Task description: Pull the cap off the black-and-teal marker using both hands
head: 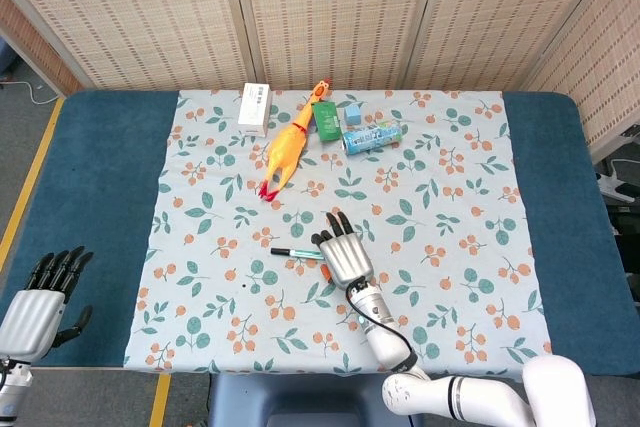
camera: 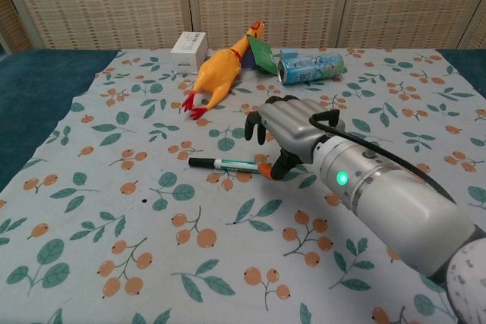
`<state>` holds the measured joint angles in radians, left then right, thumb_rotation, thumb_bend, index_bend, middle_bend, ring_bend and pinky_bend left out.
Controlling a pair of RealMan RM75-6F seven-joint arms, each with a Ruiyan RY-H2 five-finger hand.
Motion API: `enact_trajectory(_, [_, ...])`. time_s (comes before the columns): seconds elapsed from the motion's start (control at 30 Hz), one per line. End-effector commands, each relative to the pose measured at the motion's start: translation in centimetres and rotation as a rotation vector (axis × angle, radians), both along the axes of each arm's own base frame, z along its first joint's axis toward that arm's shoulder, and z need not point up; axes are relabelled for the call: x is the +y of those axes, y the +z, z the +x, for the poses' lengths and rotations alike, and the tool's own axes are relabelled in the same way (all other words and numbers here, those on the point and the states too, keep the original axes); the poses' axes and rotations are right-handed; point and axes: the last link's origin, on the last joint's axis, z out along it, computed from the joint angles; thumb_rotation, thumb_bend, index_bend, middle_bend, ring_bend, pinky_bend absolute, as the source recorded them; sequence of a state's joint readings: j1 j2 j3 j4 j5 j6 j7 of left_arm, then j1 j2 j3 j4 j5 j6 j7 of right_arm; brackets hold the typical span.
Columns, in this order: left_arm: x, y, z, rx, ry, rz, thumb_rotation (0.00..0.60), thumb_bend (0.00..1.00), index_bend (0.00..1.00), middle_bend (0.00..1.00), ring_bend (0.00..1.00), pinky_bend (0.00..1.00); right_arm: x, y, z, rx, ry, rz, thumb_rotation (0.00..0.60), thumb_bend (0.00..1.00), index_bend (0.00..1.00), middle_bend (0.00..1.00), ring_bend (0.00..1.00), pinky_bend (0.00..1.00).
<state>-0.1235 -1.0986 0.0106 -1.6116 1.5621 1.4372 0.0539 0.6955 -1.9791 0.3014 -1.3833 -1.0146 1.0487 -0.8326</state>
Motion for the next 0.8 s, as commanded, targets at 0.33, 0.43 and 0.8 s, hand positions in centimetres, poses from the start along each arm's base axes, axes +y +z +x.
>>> enact_trajectory(0.33, [0.1,0.0,0.0,0.001,0.004,-0.007,0.6,0.42,0.0,0.0,0.0,0.04,-0.1,-2.8,0.6,0.062,0.003,0.029,0.6,0.29,0.36,0.36,0.0,0.0])
enact_trajectory(0.43, [0.1,0.1,0.0,-0.001,0.005,-0.006,0.6,0.42,0.0,0.0,0.0,0.04,-0.2,-3.1,0.6,0.074,0.004,0.024,0.6,0.29,0.37,0.37,0.01,0.0])
enact_trajectory(0.8, [0.1,0.2,-0.2,-0.005,0.006,-0.01,0.6,0.42,0.0,0.0,0.0,0.04,-0.2,-3.3,1.0,0.104,0.023,0.007,0.6,0.3,0.4,0.39,0.02,0.0])
